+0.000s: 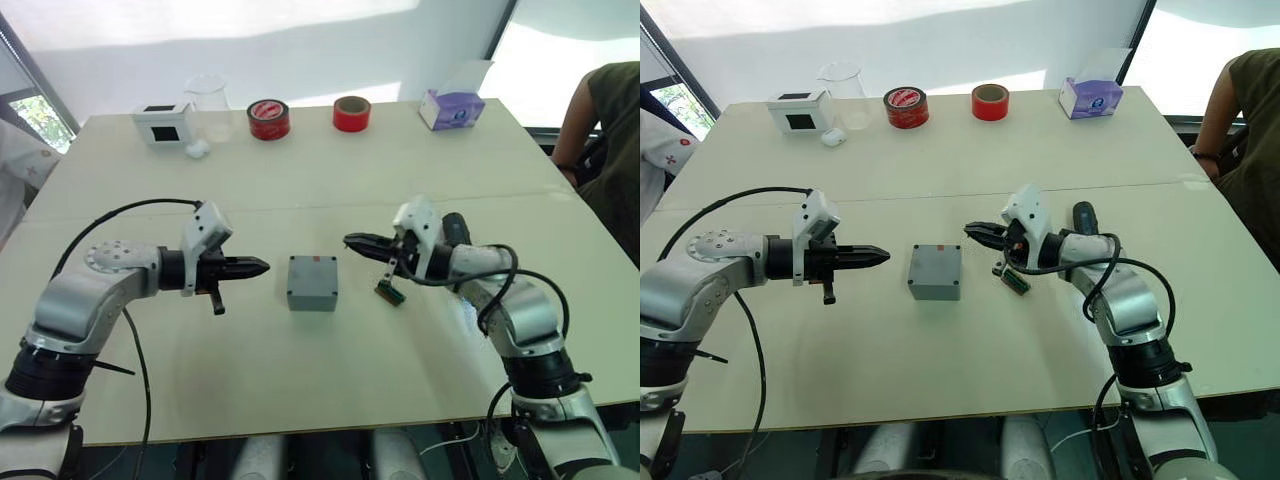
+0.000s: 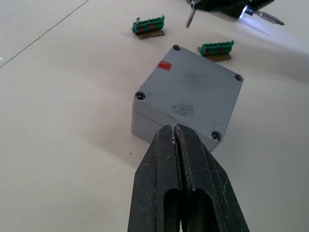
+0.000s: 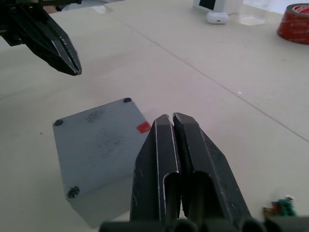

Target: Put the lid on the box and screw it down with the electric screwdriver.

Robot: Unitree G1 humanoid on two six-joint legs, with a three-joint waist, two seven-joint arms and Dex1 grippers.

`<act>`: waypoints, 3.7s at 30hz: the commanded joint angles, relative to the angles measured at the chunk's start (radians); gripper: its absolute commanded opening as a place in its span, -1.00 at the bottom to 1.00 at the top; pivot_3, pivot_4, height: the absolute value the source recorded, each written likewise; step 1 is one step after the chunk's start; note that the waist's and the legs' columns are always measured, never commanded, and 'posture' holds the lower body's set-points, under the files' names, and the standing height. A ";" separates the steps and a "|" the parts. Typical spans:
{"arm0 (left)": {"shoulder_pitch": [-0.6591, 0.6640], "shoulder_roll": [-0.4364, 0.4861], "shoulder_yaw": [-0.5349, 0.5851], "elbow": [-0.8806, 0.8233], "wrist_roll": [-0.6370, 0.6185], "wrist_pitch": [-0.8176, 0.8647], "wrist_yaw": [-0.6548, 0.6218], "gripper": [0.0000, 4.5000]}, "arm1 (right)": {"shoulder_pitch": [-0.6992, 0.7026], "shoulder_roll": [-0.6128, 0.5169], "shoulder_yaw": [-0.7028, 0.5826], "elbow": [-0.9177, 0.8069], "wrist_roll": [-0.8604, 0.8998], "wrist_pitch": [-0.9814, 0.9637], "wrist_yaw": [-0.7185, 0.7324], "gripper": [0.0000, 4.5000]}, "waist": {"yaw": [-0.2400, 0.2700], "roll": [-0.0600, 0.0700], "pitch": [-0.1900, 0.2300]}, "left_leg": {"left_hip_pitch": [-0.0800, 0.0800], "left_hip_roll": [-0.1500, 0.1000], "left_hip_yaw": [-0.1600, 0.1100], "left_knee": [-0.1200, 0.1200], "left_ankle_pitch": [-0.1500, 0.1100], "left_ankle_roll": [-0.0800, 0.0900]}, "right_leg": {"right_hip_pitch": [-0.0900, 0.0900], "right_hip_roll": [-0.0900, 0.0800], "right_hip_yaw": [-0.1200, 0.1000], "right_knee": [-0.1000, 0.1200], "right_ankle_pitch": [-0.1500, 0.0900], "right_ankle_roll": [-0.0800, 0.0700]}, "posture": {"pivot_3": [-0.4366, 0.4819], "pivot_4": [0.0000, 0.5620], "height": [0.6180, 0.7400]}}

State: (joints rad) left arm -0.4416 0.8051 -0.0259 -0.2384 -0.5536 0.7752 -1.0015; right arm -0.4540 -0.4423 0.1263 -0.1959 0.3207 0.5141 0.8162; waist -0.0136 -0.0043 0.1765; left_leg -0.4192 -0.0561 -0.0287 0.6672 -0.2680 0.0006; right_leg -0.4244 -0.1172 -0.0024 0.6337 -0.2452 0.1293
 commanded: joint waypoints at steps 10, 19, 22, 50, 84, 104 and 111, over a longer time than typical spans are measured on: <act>0.015 -0.007 0.009 -0.039 0.003 -0.015 0.010 -1.00 | -0.030 0.007 0.027 0.031 -0.026 -0.052 -0.014 -0.99 | 0.000 0.000 0.000 | 0.000 0.000 0.000 0.000 0.000 0.000 | 0.000 0.000 0.000 0.000 0.000 0.000 | -0.05 -0.47 1.00; 0.021 -0.009 0.013 -0.055 -0.001 -0.007 0.025 -1.00 | -0.040 0.016 0.037 0.068 -0.040 -0.078 -0.012 -0.99 | 0.000 0.000 0.000 | 0.000 0.000 0.000 0.000 0.000 0.000 | 0.000 0.000 0.000 0.000 0.000 0.000 | -0.05 -0.47 1.00; 0.020 -0.009 0.012 -0.058 -0.002 -0.004 0.029 -1.00 | -0.042 0.017 0.041 0.079 -0.045 -0.085 -0.010 -0.99 | 0.001 0.000 0.000 | 0.000 0.000 0.000 0.000 0.000 0.000 | 0.000 0.000 0.000 0.000 0.000 0.000 | -0.05 -0.47 1.00; -0.190 -0.044 -0.062 -0.117 -0.070 -0.002 -0.069 -1.00 | -0.239 -0.312 -0.357 0.007 0.250 0.619 -0.119 1.00 | 0.003 0.000 0.000 | -0.001 0.000 0.000 0.000 0.000 0.001 | 0.000 -0.001 0.000 -0.001 0.000 0.000 | -0.05 -0.47 1.00; -0.142 -0.147 -0.197 -0.076 0.099 -0.174 -0.111 -1.00 | -0.623 -0.498 0.486 0.770 -0.072 0.769 0.306 0.51 | 0.000 0.002 0.001 | -0.002 0.000 0.003 0.002 -0.004 0.008 | -0.001 -0.001 0.000 -0.002 0.000 0.000 | -0.05 -0.47 1.00; -0.118 -0.074 -0.099 0.078 0.169 -0.236 -0.052 -1.00 | -0.683 -0.365 -0.128 0.633 0.038 0.268 0.202 -0.19 | -0.007 0.006 0.004 | -0.005 0.000 0.002 -0.002 0.000 0.000 | -0.006 0.001 0.000 0.000 0.000 0.000 | -0.05 -0.47 1.00; -0.101 -0.063 -0.074 0.050 0.144 -0.180 -0.051 -1.00 | -0.286 -0.044 -0.416 -0.043 0.348 0.293 -0.037 -0.19 | 0.012 0.003 0.002 | -0.007 0.000 -0.003 0.001 0.000 0.000 | -0.003 0.000 -0.002 -0.001 0.000 0.000 | -0.05 -0.47 1.00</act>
State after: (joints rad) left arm -0.5367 0.7377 -0.1294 -0.1602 -0.3916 0.5828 -1.0506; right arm -0.8027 -0.5489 -0.2387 -0.0673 0.5636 0.8045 0.8346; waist -0.0019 -0.0016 0.1783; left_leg -0.4264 -0.0567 -0.0313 0.6682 -0.2676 0.0003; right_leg -0.4271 -0.1180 -0.0045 0.6332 -0.2447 0.1295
